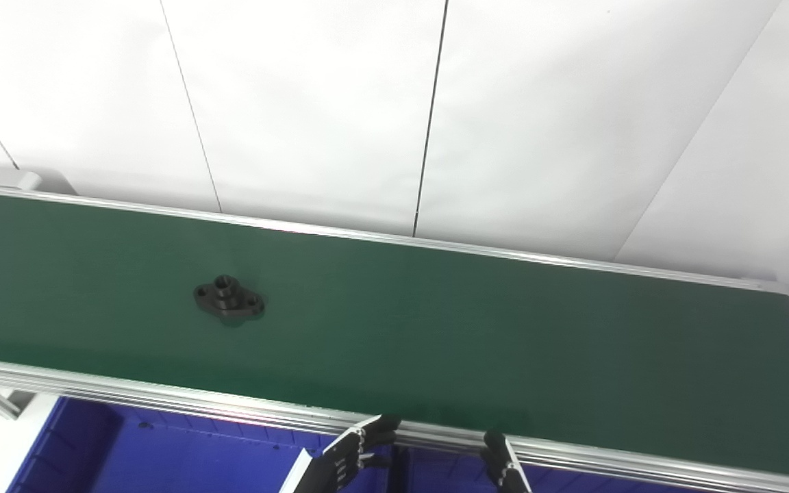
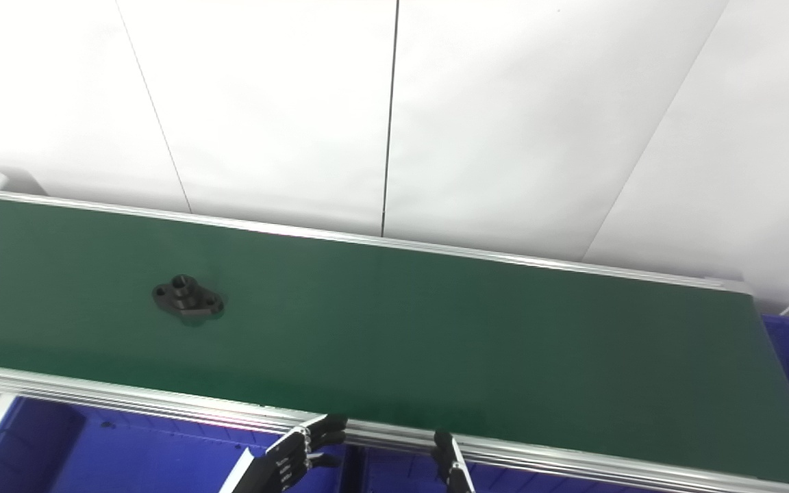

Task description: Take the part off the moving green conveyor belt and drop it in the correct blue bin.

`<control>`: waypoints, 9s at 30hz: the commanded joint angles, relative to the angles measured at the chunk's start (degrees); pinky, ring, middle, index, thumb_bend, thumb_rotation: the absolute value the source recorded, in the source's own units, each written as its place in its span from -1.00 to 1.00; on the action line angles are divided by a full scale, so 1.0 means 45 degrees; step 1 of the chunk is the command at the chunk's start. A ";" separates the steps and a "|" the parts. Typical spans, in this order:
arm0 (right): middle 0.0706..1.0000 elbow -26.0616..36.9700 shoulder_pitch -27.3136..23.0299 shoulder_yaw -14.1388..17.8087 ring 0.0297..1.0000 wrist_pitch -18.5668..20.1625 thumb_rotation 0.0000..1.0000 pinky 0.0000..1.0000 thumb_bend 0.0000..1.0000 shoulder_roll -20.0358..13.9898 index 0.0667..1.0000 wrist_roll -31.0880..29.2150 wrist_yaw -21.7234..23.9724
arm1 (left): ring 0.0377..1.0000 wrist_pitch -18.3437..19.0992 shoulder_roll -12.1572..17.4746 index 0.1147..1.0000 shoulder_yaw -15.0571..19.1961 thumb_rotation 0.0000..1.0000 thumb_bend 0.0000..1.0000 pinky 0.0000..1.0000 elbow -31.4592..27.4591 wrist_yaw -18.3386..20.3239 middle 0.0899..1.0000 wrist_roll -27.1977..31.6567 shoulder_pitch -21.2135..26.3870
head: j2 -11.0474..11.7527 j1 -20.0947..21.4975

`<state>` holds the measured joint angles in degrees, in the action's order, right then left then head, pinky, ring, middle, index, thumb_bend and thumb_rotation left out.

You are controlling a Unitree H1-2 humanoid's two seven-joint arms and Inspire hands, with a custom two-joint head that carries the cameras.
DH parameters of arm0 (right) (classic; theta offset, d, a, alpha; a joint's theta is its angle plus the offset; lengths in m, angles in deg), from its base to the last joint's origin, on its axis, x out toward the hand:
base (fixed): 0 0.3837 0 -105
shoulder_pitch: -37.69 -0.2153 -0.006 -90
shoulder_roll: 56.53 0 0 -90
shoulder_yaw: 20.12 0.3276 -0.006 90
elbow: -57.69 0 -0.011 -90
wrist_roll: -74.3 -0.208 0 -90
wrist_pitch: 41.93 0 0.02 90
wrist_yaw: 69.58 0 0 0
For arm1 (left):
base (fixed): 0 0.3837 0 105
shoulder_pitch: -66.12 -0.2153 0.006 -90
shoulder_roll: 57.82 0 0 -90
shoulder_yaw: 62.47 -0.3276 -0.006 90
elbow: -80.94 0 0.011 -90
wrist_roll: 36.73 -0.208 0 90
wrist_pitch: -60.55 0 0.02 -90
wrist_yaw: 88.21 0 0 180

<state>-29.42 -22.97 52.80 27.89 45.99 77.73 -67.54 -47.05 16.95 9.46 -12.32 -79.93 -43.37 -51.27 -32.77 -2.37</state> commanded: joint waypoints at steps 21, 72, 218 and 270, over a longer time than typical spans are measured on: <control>0.86 0.4324 -0.1183 0.0703 0.81 0.0414 0.31 0.76 0.54 -0.0020 0.83 0.2385 0.0100 | 0.73 -0.0247 -0.0276 0.63 -0.0292 0.24 0.88 0.57 0.0176 -0.0204 0.74 -0.0211 0.0508 | 0.0008 0.0300; 0.64 -0.3746 -1.2290 -0.2173 0.62 0.6089 0.06 0.65 0.90 0.0277 0.76 1.2235 -0.0465 | 0.69 -0.0227 -0.0628 0.66 -0.0704 0.22 0.90 0.48 0.0236 -0.0633 0.70 -0.0808 0.0547 | 0.0073 -0.0164; -0.14 0.7315 -0.3156 -0.1045 -0.51 0.5630 -1.00 -0.64 0.06 0.1229 -0.10 2.1009 1.2925 | 0.93 0.5713 0.2243 1.00 0.1380 0.81 0.60 1.00 -0.7108 0.0919 0.90 0.2969 0.0044 | -0.5030 0.6293; 0.68 0.4716 0.2505 0.1268 0.61 0.1624 0.75 0.58 0.50 0.3728 0.70 0.2628 0.2842 | 0.89 0.4232 0.1407 0.92 -0.0319 0.71 0.63 0.89 -0.5695 0.0651 0.82 0.0894 -0.0860 | -0.3035 0.3211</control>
<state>-4.15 -19.04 60.77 47.30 59.16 93.17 -47.70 -22.37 24.09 8.93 -35.92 -75.75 -37.56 -53.69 -47.20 12.22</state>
